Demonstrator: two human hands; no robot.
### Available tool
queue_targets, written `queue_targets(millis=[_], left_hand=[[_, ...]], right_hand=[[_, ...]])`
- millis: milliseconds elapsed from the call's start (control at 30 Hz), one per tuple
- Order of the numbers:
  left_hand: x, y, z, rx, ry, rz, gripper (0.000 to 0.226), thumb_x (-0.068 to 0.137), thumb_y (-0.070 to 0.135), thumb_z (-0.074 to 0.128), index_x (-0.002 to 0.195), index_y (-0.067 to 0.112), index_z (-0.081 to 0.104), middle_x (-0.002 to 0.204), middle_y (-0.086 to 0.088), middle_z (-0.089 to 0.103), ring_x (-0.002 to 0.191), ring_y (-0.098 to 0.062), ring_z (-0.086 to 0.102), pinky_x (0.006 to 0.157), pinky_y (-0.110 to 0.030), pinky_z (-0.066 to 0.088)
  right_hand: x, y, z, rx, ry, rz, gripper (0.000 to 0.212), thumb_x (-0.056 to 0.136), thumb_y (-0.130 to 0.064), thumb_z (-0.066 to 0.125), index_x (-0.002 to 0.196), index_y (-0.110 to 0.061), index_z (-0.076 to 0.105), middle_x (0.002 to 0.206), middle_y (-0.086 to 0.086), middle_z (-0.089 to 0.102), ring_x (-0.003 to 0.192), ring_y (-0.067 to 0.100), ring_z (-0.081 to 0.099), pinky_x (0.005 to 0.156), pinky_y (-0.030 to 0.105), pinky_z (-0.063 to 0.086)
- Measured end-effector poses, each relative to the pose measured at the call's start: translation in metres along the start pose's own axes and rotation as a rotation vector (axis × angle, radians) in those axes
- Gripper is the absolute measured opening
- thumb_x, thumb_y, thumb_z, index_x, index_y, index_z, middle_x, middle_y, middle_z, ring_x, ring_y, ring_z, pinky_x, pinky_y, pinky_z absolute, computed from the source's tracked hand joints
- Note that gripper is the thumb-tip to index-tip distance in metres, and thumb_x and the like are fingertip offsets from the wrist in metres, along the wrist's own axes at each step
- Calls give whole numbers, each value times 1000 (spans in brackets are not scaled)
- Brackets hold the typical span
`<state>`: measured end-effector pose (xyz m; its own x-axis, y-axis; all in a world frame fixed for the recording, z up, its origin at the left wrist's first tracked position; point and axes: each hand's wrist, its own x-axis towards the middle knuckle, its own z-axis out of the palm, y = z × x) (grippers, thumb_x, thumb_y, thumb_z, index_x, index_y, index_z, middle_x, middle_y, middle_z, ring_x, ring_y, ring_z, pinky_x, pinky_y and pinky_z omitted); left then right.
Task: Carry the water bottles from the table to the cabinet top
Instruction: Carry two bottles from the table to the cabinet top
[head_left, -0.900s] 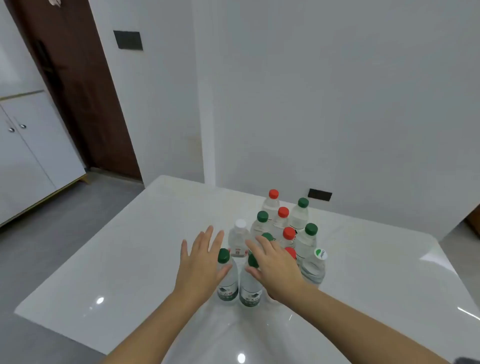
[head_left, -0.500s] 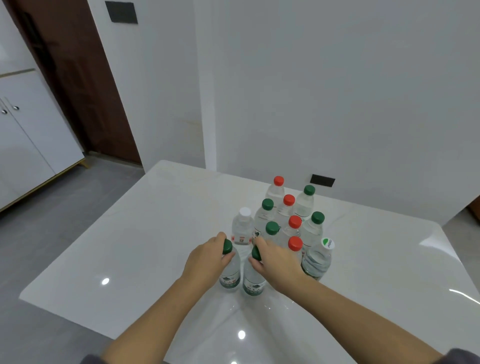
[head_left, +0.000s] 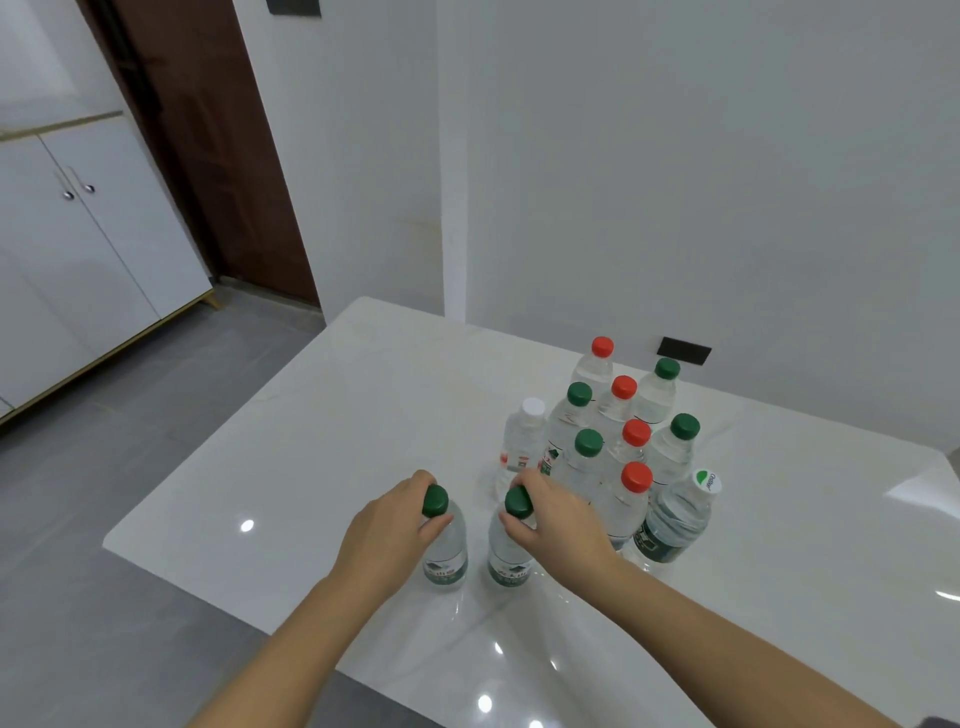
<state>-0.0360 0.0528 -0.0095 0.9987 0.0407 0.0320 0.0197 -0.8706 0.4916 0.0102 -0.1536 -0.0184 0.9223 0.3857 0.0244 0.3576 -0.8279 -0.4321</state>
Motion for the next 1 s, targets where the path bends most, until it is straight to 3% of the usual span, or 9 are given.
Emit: queue_targets(millis=[167, 267, 367, 467, 600, 733, 867, 933, 1000], left_hand=[[-4, -11, 6, -162, 55, -65, 17, 88, 38, 64, 94, 29, 51, 72, 11, 50, 66, -8, 50, 58, -22, 40], [-3, -15, 14, -317, 88, -65, 18, 83, 31, 72, 92, 31, 56, 82, 10, 52, 73, -6, 50, 65, -21, 43], [-8, -25, 27, -434, 87, -111, 46, 76, 29, 80, 113, 34, 53, 109, 14, 48, 96, 1, 49, 78, -13, 39], [-16, -40, 48, -547, 24, -216, 82, 69, 31, 85, 137, 29, 39, 131, 15, 39, 118, -2, 42, 99, -24, 39], [-22, -60, 77, -634, -61, -315, 105, 64, 40, 87, 148, 28, 24, 148, 11, 32, 134, -8, 34, 111, -37, 35], [-18, -72, 99, -693, -97, -345, 114, 57, 48, 87, 149, 37, 19, 152, 16, 30, 139, -7, 31, 114, -42, 33], [-12, -81, 118, -741, -102, -350, 108, 59, 43, 90, 146, 39, 26, 148, 15, 38, 136, -8, 38, 112, -43, 37], [-10, -81, 126, -751, -113, -364, 100, 60, 35, 91, 142, 33, 34, 140, 12, 48, 129, -7, 47, 107, -33, 43], [-11, -77, 133, -738, -132, -388, 89, 62, 27, 90, 137, 27, 42, 127, 14, 57, 115, 1, 55, 94, -13, 46]], right_hand=[[-5, 6, 7, 125, 91, 69, 26, 91, -42, 60, 106, -23, 54, 95, -10, 57, 80, 9, 55, 69, 27, 51], [-7, 7, 10, 196, 125, 83, 25, 88, -41, 65, 104, -24, 56, 94, -13, 55, 79, 5, 51, 68, 22, 46], [-15, 14, 18, 350, 129, 147, 39, 81, -39, 74, 113, -29, 55, 97, -17, 50, 83, 0, 50, 71, 14, 40], [-27, 26, 33, 544, 100, 259, 66, 73, -36, 82, 129, -31, 47, 119, -15, 50, 103, -1, 51, 78, 16, 43], [-37, 35, 62, 716, -32, 353, 88, 68, -38, 86, 139, -37, 34, 134, -25, 45, 120, -7, 47, 90, 17, 42], [-35, 41, 93, 785, -46, 395, 94, 68, -24, 87, 144, -31, 32, 135, -20, 50, 123, -6, 48, 105, 25, 40], [-30, 45, 113, 833, 11, 453, 95, 70, -20, 87, 145, -30, 31, 137, -15, 52, 123, -2, 52, 103, 24, 43], [-29, 45, 122, 838, 35, 501, 92, 70, -22, 87, 144, -30, 34, 133, -16, 55, 118, -2, 56, 97, 19, 47], [-29, 45, 129, 814, 44, 544, 87, 70, -23, 87, 142, -28, 39, 127, -19, 58, 111, -7, 57, 88, 11, 48]])
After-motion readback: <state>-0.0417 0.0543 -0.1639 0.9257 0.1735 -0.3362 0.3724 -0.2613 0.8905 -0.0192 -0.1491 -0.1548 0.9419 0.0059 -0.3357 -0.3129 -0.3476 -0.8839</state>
